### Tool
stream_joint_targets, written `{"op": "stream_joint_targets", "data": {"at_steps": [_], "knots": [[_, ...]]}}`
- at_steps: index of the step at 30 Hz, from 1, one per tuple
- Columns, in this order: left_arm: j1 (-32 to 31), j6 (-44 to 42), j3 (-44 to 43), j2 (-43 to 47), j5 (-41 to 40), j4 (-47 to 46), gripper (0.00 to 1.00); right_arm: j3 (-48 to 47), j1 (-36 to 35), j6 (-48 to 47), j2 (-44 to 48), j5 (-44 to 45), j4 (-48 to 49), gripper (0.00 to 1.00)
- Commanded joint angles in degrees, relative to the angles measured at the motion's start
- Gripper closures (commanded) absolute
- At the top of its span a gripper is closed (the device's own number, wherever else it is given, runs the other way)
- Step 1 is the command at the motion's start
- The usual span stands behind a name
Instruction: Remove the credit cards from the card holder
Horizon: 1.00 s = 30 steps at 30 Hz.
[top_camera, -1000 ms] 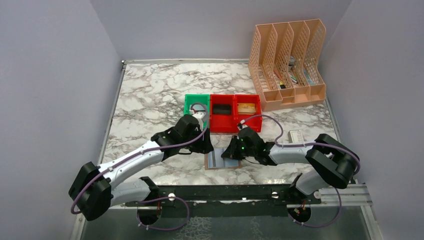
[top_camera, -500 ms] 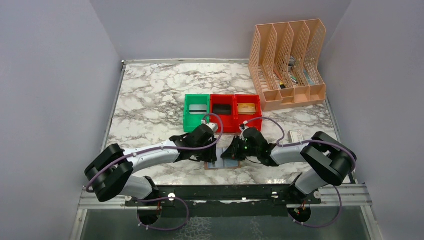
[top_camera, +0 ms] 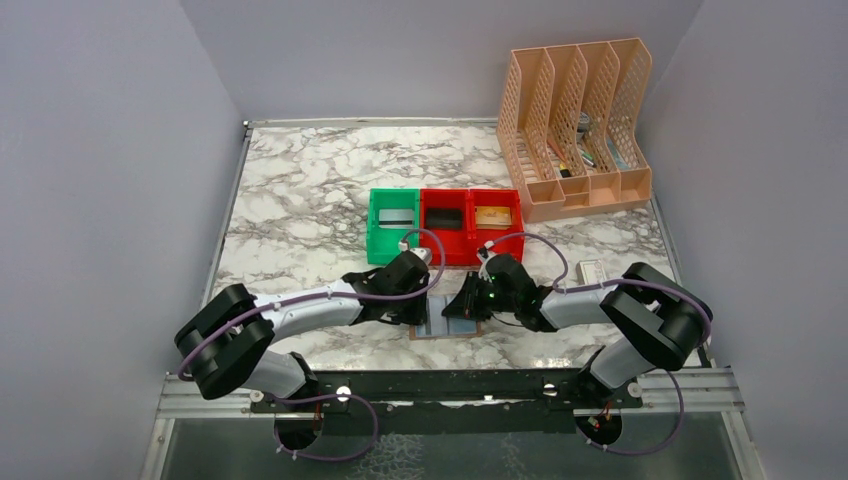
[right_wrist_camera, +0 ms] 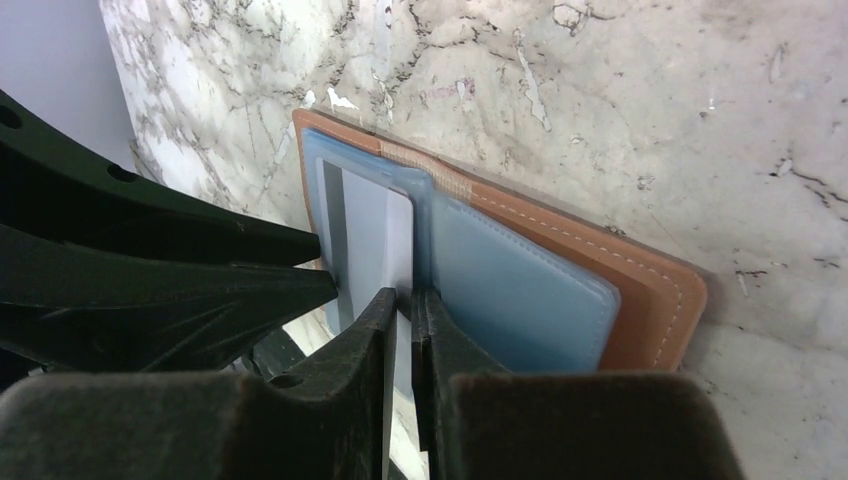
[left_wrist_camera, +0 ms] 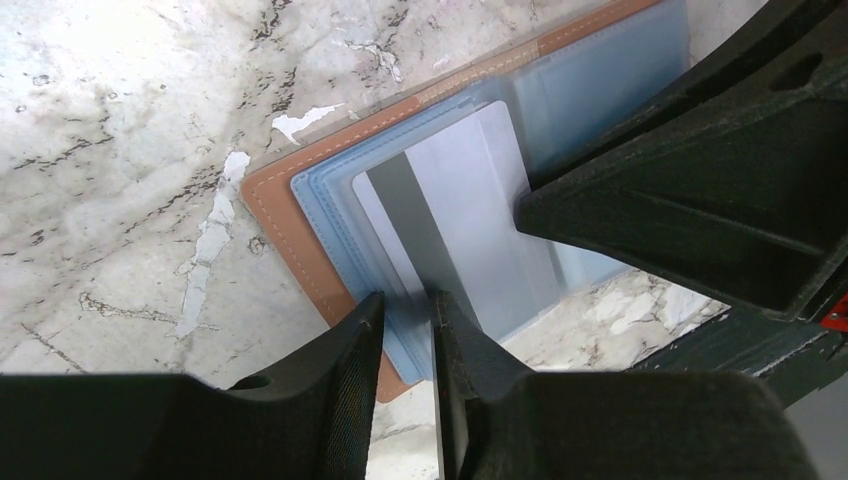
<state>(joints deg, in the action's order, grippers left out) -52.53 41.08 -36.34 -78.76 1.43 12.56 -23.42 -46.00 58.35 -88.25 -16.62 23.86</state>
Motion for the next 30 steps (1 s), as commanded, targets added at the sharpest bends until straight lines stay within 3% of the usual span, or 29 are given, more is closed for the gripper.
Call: {"op": "stream_joint_targets", "data": {"at_steps": [1,3,18,27,30], "knots": [[-0.54,0.67,-0.23,-2.32,-3.45,2.13,0.75,0.15,0.08,-1.93,-1.05,-1.43,-3.75,0.91],[-0.54,1.03,-0.30,-2.29,-4.62,2.97,0.75,0.57,0.43,-1.84,-0.17,-0.58,-4.34,0.99],[-0.52,0.94,-1.19,-2.91,-6.20,4.61,0.79,3.18,4.05,-2.36,3.76,-2.74,-4.58,0.99],[-0.47,0.85,-1.05,-1.98,-6.53,4.68,0.79,2.37,3.99,-2.44,-0.67,-5.20,-1.95,0.79],[-0.54,0.76,-1.34,-1.60,-6.46,4.89,0.79,1.86,4.00,-3.27,-1.81,-5.25,-2.08,0.77]]}}
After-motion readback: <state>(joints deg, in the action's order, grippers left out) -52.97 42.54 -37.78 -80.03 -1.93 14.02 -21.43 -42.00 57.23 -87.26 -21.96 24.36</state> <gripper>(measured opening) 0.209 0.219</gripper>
